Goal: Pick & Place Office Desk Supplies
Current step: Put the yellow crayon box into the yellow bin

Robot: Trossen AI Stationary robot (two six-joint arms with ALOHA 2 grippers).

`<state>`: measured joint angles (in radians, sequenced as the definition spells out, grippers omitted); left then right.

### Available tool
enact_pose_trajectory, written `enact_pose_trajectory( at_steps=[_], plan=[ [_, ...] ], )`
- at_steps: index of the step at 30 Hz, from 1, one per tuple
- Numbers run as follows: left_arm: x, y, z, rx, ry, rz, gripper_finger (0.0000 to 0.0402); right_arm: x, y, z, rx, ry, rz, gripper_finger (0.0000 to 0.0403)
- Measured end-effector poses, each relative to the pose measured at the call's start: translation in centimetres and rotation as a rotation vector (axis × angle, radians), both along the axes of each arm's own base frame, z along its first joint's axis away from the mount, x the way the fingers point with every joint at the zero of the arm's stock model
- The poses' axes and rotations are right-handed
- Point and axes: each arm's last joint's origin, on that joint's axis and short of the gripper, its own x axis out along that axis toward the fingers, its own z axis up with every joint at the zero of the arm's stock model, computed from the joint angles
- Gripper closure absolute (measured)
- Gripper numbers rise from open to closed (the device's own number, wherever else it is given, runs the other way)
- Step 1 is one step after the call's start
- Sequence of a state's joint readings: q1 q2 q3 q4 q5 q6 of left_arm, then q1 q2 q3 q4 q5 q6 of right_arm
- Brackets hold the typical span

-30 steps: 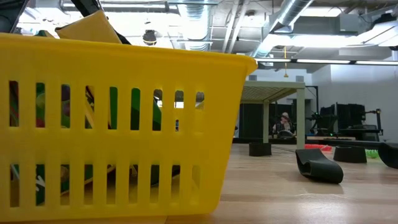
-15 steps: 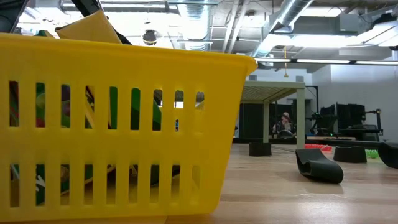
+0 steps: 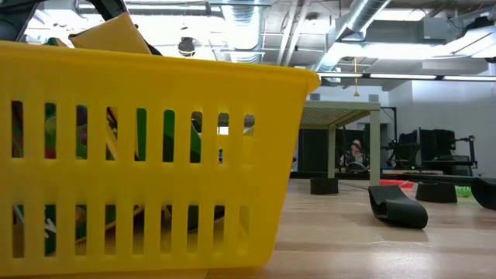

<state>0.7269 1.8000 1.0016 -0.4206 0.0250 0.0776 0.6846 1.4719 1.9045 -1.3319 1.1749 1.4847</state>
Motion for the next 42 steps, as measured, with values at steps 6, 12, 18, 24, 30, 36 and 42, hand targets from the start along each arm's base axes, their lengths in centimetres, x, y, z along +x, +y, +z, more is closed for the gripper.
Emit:
enact_pose_trajectory(
  at_steps=[6, 12, 18, 24, 30, 36, 42],
  plan=[
    [0.0, -0.1, 0.0, -0.001, 0.003, -0.002, 0.0023, 0.0, 0.0, 0.0, 0.001, -0.001, 0.0, 0.0326],
    [0.0, 0.0, 0.0, 0.017, 0.021, 0.008, 0.0068, 0.0, 0.0, 0.0, 0.0, -0.001, 0.0, 0.0326],
    [-0.1, 0.0, 0.0, 0.019, 0.029, 0.01, 0.0087, 0.0, 0.0, 0.0, -0.002, 0.0, 0.0, 0.0326],
    [-0.6, 0.1, 0.5, 0.023, 0.035, 0.027, 0.0084, 0.0, 0.0, 0.0, -0.002, 0.0, 0.0, 0.0326],
    [-1.7, 0.7, 1.9, 0.05, 0.023, 0.068, 0.0088, 0.0, 0.0, 0.0, -0.003, -0.001, -0.001, 0.0326],
    [-3.3, 0.9, 4.0, 0.066, 0.007, 0.109, 0.0088, 0.0, 0.0, 0.0, -0.005, -0.001, -0.002, 0.0326],
    [-4.7, -0.1, 6.9, 0.089, -0.018, 0.124, 0.009, 0.0, 0.0, 0.0, -0.019, 0.002, -0.002, 0.0326]
  ],
)
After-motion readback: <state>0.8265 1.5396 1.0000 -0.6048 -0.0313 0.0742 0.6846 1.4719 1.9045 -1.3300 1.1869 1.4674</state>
